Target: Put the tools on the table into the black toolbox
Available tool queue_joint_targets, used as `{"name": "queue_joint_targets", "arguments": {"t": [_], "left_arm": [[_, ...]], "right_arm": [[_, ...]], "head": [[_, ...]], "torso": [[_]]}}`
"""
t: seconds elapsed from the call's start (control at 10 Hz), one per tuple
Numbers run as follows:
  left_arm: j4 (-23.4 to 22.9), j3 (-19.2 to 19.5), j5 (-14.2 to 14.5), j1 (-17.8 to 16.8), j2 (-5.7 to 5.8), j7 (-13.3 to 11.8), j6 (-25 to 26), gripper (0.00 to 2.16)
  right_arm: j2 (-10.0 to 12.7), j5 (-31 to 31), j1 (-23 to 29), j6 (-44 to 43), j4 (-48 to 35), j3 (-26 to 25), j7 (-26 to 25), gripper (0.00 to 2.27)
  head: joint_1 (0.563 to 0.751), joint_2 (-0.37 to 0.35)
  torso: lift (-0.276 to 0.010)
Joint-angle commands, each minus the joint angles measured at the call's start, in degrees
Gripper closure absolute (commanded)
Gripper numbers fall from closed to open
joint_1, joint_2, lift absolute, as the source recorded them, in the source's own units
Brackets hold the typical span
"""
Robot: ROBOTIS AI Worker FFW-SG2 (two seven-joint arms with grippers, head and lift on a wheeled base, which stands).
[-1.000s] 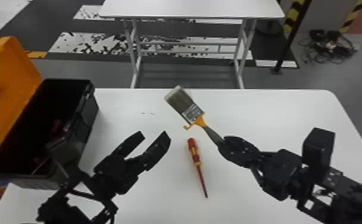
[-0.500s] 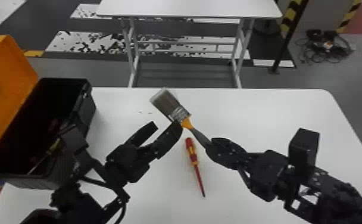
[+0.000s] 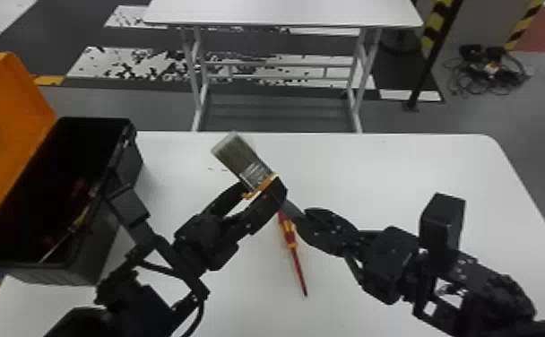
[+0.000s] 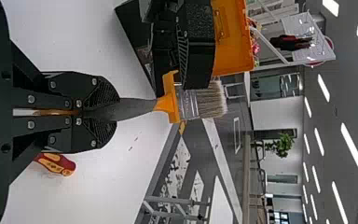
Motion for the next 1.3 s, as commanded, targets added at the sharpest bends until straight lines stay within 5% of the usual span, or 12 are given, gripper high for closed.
{"name": "queue_joint_targets", "arguments": {"t": [0.0, 0.3, 0.6, 0.9, 1.0, 1.2], "left_arm": [[0.38, -0.58, -0.2, -0.28, -0.09, 0.24, -0.4, 0.12], [0.91, -0.93, -1.7, -0.63, -0.35, 0.33, -1.28, 0.49], [0.91, -2.07, -5.83, -0.54, -0.35, 0.15, -4.09, 1.82], [0.91, -2.16, -7.5, -0.19, -0.27, -1.25, -5.67, 2.13], [0.91, -2.07, -7.5, -0.1, -0.27, -1.43, -5.67, 2.13], [0.64, -1.63, -7.5, -0.02, -0.18, -1.69, -5.67, 2.13]], "right_arm": [[0.25, 0.03, -0.16, 0.38, 0.0, 0.32, 0.0, 2.24], [0.25, 0.03, -0.16, 0.55, 0.0, 0.68, 0.09, 2.24], [0.25, -0.14, 0.01, 0.55, 0.0, 0.5, 0.27, 2.24], [0.25, -0.41, 0.45, -0.5, 0.0, 0.41, 0.18, 2.24], [0.25, -0.5, 0.63, -0.68, 0.0, 0.41, 0.18, 1.9], [0.51, -1.29, 1.68, -2.26, 0.0, -0.03, 0.0, 0.17]], "head": [[0.695, -0.006], [0.695, -0.003], [0.695, -0.002], [0.695, -0.005], [0.695, -0.004], [0.695, 0.0]], "torso": [[-0.075], [-0.075], [-0.075], [-0.075], [-0.075], [-0.075]]}}
